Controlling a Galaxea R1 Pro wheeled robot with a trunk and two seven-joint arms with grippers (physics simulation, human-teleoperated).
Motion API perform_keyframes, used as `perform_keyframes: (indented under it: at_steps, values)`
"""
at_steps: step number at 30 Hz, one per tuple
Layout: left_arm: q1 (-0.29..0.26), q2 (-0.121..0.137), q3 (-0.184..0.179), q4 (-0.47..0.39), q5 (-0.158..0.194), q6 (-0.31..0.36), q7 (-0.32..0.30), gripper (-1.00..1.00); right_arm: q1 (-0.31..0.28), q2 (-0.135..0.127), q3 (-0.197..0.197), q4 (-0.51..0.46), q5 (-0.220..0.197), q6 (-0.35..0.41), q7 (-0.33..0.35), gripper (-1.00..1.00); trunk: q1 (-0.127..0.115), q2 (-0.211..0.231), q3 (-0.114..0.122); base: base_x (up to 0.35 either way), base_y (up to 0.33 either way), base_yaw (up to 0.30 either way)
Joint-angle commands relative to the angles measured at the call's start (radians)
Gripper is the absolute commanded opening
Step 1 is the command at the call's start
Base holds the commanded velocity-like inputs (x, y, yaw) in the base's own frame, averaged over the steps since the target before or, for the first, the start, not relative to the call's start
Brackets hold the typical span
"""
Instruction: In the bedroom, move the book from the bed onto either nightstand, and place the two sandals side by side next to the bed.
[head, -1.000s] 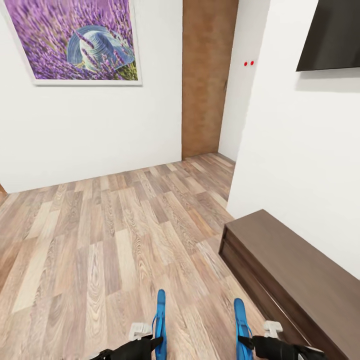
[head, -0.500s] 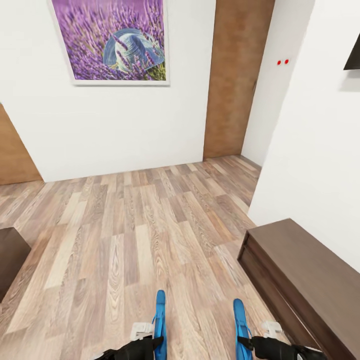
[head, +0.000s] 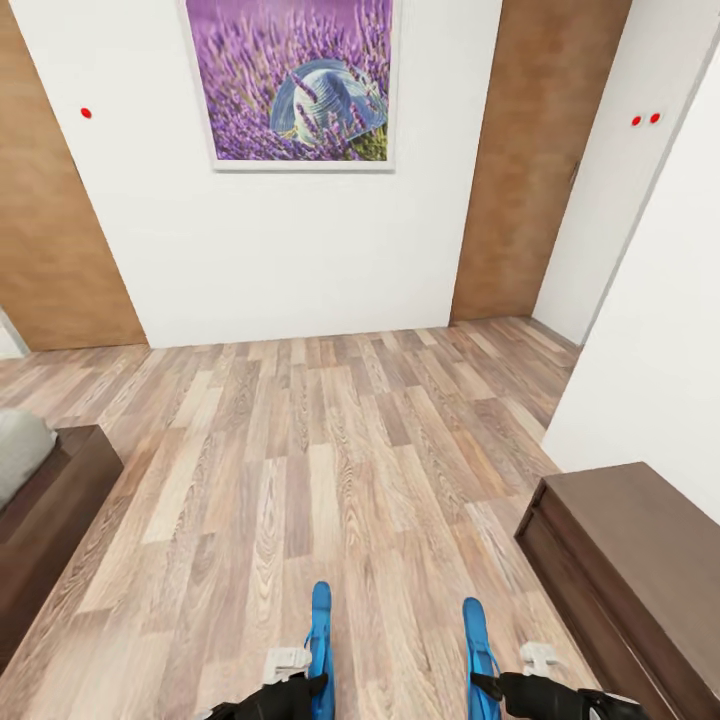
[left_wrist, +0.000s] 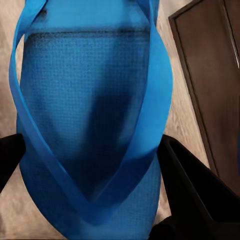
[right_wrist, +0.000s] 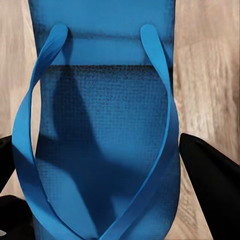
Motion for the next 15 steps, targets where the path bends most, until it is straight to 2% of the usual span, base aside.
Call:
perform_keyframes:
  at_steps: [1,5,15]
  values:
    - [-0.001,-0.003,0.002,0.011,0.005,-0.009,0.010,-1.00,0.000,0.002,-0.009,-0.002,0.006,0.008,-0.001,-1.00,0.000,0.000,-0.001,0.000,0.000,0.292]
    - [-0.001,-0.007,0.001,0.030,0.005,-0.034,0.032,-1.00,0.000,0.009,-0.009,-0.003,0.006,0.007,-0.013,-1.00,0.000,0.000,-0.003,0.000,0.000,0.291]
    - [-0.001,-0.006,0.002,0.033,0.005,-0.039,0.035,-1.00,0.000,0.009,-0.009,-0.004,0.002,0.007,-0.013,-1.00,0.000,0.000,-0.007,0.000,0.000,0.289]
